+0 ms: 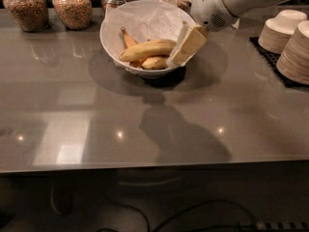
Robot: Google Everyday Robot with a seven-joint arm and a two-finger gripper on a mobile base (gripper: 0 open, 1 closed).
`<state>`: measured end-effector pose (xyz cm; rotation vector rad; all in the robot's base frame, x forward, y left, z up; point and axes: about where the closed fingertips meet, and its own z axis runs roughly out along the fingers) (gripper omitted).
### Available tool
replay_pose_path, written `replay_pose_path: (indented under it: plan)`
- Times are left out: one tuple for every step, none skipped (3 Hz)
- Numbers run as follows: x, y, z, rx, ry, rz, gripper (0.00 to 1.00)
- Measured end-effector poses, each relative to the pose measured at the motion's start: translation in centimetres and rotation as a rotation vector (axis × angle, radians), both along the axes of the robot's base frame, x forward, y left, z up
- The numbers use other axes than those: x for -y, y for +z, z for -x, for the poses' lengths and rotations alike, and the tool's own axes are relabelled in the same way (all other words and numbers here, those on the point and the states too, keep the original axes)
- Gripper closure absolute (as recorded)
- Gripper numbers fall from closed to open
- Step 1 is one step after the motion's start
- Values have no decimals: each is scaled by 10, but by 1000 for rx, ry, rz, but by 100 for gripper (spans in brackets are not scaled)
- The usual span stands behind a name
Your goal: Pick banana from white bowl
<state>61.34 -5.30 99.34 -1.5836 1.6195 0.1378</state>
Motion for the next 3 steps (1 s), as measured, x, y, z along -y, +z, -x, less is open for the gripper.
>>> replay_pose_path:
  plan:
    - [-14, -11, -21, 26, 21, -9, 19]
    - [-20, -23, -31, 21, 35, 0, 30]
    - [-20, -33, -36, 6, 37, 10, 34]
